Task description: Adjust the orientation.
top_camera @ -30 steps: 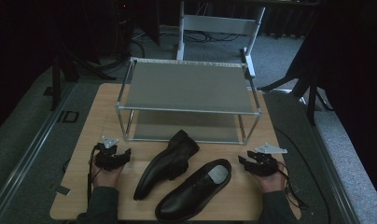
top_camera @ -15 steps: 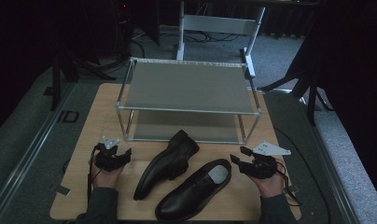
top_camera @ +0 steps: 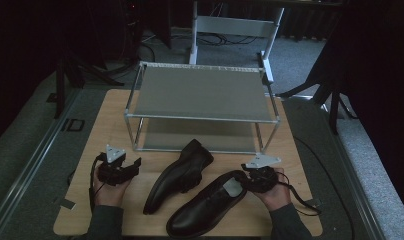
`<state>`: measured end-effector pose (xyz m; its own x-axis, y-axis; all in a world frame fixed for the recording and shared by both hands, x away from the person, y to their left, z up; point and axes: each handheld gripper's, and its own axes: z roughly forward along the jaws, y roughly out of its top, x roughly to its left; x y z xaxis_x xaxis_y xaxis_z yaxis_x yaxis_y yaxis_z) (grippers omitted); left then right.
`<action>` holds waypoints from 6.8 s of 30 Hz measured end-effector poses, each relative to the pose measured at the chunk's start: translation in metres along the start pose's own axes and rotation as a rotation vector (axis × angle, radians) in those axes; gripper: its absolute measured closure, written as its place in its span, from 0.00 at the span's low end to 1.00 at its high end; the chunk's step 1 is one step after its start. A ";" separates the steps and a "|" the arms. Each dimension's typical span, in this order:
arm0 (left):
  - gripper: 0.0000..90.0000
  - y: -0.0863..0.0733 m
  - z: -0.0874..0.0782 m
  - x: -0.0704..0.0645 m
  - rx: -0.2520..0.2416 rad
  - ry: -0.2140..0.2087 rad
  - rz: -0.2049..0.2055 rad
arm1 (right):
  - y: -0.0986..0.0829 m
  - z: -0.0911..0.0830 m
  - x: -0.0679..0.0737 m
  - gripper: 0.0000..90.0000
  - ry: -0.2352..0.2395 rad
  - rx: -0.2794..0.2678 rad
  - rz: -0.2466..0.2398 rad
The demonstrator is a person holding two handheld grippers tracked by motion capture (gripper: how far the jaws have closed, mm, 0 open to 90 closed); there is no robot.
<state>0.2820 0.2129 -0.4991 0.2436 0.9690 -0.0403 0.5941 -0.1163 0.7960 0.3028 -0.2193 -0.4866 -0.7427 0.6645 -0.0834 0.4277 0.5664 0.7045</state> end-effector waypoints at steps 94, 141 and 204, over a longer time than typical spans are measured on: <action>0.41 -0.036 -0.053 -0.079 0.042 -0.204 0.260 | -0.080 -0.092 -0.017 0.75 -0.164 0.124 0.232; 0.58 0.026 0.035 -0.017 0.046 -0.392 0.105 | -0.057 -0.056 -0.012 0.89 -0.014 0.101 0.141; 0.45 0.018 0.094 -0.047 0.170 -0.201 0.193 | 0.012 -0.028 -0.049 0.59 -0.062 -0.094 0.114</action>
<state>0.3531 0.1449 -0.5400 0.5006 0.8652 -0.0305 0.6373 -0.3445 0.6893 0.3299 -0.2586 -0.4544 -0.6577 0.7522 -0.0405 0.4548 0.4394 0.7747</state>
